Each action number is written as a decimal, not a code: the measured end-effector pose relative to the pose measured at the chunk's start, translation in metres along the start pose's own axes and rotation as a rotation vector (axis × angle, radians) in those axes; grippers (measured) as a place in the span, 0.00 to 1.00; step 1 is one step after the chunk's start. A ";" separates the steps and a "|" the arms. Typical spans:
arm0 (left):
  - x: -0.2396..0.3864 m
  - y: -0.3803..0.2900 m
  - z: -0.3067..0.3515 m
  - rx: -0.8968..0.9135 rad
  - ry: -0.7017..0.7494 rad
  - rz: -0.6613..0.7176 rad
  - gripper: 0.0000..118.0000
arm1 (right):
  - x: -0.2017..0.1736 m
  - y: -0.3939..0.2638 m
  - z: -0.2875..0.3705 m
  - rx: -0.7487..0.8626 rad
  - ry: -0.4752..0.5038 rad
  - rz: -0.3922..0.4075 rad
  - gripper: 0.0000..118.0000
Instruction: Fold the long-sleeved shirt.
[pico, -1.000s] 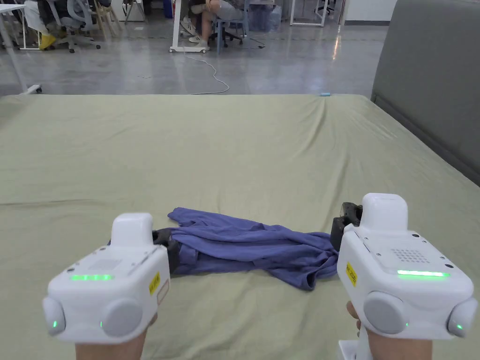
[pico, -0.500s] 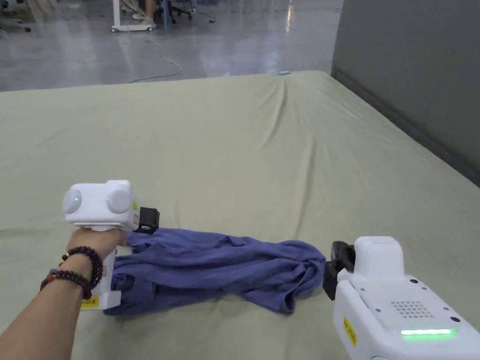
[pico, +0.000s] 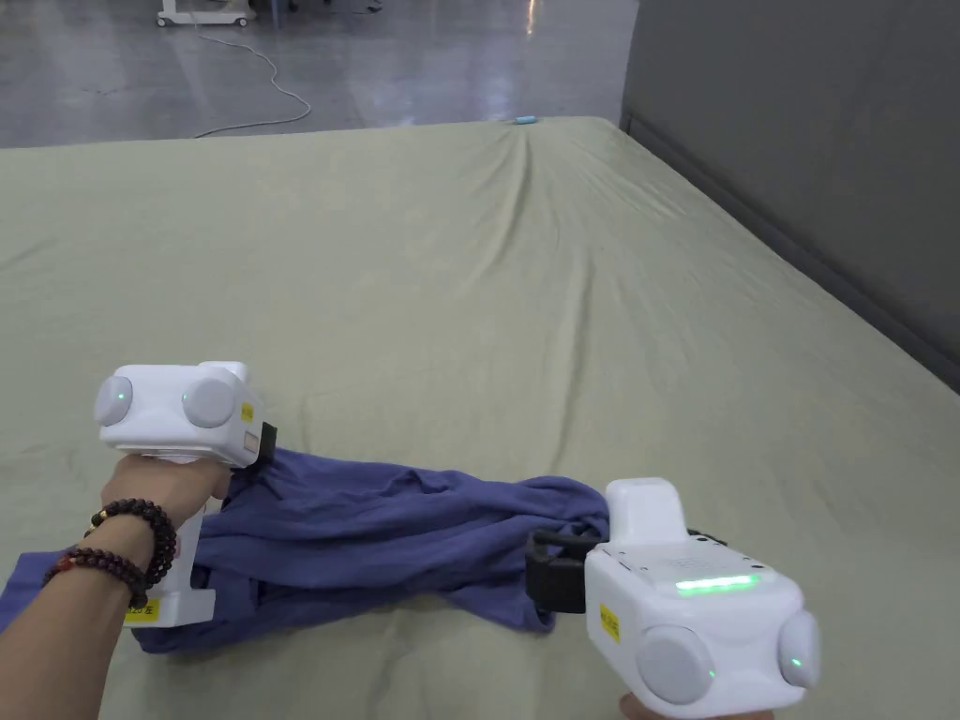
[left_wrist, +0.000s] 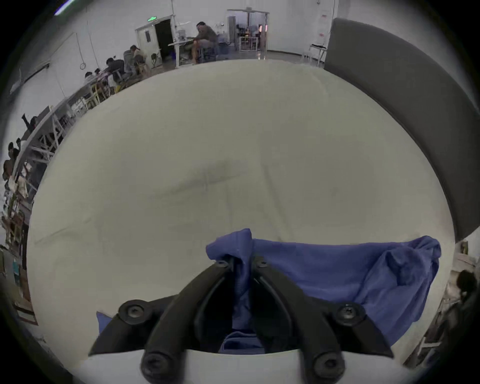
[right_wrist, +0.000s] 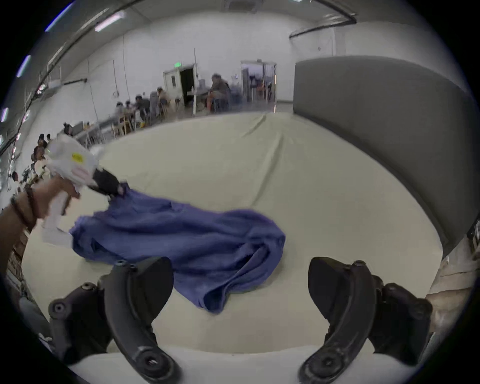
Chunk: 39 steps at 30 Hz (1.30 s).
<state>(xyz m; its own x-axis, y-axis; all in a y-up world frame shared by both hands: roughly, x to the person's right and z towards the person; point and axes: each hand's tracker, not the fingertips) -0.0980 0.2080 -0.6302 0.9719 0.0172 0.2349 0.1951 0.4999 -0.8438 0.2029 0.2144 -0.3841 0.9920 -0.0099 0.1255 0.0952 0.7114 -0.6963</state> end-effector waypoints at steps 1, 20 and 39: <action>-0.001 0.000 0.005 0.007 -0.008 0.007 0.03 | -0.002 -0.001 -0.012 -0.054 0.000 0.000 0.89; -0.035 0.001 0.189 0.379 -0.083 0.075 0.03 | 0.000 0.080 0.033 0.096 0.073 0.032 0.04; -0.098 0.130 0.433 0.797 0.126 0.147 0.03 | 0.013 0.440 0.184 0.617 0.075 -0.008 0.04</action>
<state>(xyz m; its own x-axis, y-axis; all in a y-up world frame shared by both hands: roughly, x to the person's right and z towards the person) -0.2255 0.6460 -0.5538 0.9970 0.0569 0.0525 -0.0417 0.9662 -0.2545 0.2427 0.6568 -0.5592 0.9967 -0.0506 0.0637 0.0600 0.9860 -0.1556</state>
